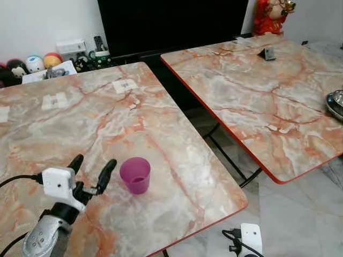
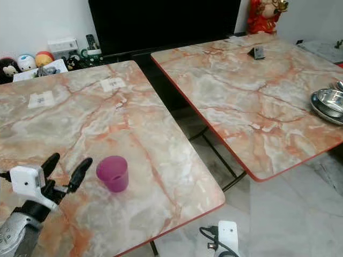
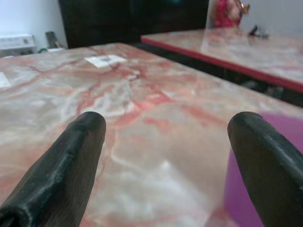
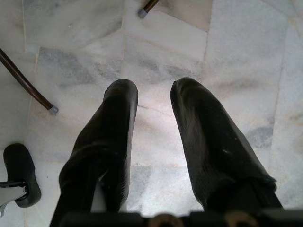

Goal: Setting the table

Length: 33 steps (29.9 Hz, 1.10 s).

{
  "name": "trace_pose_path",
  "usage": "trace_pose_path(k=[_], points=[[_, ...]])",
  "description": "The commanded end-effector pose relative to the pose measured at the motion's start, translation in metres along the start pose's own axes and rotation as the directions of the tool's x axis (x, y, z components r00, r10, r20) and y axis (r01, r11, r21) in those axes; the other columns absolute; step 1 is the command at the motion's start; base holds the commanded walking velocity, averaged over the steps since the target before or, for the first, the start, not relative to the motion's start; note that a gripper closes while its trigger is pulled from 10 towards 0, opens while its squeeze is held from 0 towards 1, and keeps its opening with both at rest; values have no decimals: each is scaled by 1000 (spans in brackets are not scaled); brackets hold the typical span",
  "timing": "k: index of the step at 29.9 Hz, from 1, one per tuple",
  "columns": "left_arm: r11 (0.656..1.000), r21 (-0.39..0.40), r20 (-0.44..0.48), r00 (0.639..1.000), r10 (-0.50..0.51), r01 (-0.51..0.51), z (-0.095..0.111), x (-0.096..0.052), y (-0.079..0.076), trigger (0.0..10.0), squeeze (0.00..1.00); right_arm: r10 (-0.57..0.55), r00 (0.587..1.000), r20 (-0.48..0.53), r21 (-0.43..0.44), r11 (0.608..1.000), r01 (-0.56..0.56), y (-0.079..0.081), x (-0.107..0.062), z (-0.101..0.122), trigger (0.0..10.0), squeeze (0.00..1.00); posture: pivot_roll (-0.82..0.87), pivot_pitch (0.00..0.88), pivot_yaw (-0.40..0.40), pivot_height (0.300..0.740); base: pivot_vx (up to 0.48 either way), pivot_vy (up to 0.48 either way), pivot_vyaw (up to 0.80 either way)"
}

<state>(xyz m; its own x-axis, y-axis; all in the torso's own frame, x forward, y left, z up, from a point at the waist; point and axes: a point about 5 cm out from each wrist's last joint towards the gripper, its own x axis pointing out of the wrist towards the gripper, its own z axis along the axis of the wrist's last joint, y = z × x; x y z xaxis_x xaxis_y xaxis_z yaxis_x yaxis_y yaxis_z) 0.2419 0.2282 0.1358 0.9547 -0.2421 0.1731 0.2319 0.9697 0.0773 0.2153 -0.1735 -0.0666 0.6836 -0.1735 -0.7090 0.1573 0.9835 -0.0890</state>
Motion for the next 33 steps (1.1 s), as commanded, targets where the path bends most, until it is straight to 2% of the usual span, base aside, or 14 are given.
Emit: trace_pose_path(k=[1, 4, 9, 14, 18, 20, 21, 22, 24, 27, 30, 33], points=[[1000, 27, -7, 1000, -5, 5, 1, -4, 4, 10000, 0, -4, 1000, -15, -5, 1000, 4, -2, -1, -4, 10000, 0, 84, 107, -26, 740, 0, 0, 0], [1000, 31, -16, 1000, -1, 2, 0, -5, 5, 10000, 0, -5, 1000, -14, -6, 1000, 5, -2, -1, -4, 10000, 0, 84, 107, -26, 740, 0, 0, 0], [999, 35, -86, 996, -12, 15, -15, -15, 7, 10000, 0, -9, 1000, -15, -8, 1000, 9, -2, -1, -5, 10000, 0, 80, 108, -27, 740, 0, 0, 0], [997, 69, -141, 988, 55, -45, -26, -24, 21, 10000, 0, -12, 1000, -16, -13, 1000, 11, -3, -1, -5, 10000, 0, 81, 108, -28, 740, 0, 0, 0], [996, 67, -145, 987, 63, -54, -28, -25, 22, 10000, 0, -11, 1000, -17, -15, 1000, 11, -3, -1, -4, 10000, 0, 78, 107, -29, 740, 0, 0, 0], [998, 66, -149, 988, 29, -19, -29, -25, 19, 10000, 0, -11, 1000, -16, -16, 1000, 11, -3, -1, -4, 10000, 0, 78, 107, -31, 740, 0, 0, 0], [994, 79, -187, 981, -59, 74, -32, -26, 11, 10000, 0, -11, 1000, -16, -19, 1000, 11, -3, -1, -4, 10000, 0, 78, 107, -32, 740, 0, 0, 0], [994, 79, -187, 981, -59, 74, -32, -26, 11, 10000, 0, -11, 1000, -16, -19, 1000, 11, -3, -1, -4, 10000, 0, 78, 107, -32, 740, 0, 0, 0], [980, 95, -220, 964, -149, 174, -35, -25, 2, 10000, 0, -12, 1000, -16, -22, 1000, 11, -4, -1, -4, 10000, 0, 80, 108, -33, 740, 0, 0, 0], [971, 102, -226, 956, -188, 215, -36, -23, -2, 10000, 0, -12, 1000, -16, -23, 1000, 11, -4, -1, -4, 10000, 0, 80, 108, -33, 740, 0, 0, 0], [949, 94, -240, 932, -271, 300, -39, -18, -15, 10000, 0, -11, 1000, -17, -24, 1000, 10, -4, -1, -4, 10000, 0, 77, 108, -32, 740, 0, 0, 0], [942, 90, -237, 926, -294, 322, -41, -14, -21, 10000, 0, -11, 1000, -17, -24, 1000, 10, -3, -1, -5, 10000, 0, 76, 108, -32, 740, 0, 0, 0]])
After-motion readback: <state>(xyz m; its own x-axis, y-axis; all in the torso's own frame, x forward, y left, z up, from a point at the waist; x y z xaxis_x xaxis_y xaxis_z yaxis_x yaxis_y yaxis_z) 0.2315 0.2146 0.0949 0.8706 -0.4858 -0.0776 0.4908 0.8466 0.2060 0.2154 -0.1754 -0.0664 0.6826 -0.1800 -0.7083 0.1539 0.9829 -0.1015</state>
